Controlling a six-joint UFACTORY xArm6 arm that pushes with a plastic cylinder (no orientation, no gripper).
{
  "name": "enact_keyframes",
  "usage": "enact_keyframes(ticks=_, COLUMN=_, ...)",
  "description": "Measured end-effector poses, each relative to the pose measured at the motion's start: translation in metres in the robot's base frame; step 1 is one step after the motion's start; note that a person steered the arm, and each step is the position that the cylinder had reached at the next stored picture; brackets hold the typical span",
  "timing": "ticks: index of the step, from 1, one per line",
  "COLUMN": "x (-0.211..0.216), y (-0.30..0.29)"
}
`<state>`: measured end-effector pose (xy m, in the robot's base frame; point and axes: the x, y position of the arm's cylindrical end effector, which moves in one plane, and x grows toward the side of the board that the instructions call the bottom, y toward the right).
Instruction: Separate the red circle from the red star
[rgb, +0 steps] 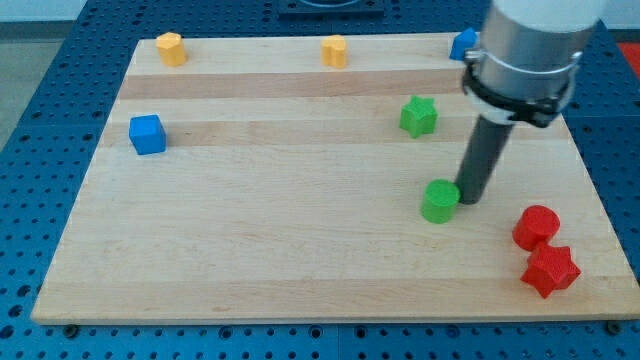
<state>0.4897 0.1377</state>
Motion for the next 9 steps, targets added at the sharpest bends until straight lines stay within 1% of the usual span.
enact_keyframes(ticks=1, x=0.000, y=0.004)
enact_keyframes(ticks=4, x=0.001, y=0.130)
enact_keyframes(ticks=5, x=0.019, y=0.154)
enact_keyframes(ticks=7, x=0.074, y=0.159)
enact_keyframes(ticks=9, x=0.112, y=0.129)
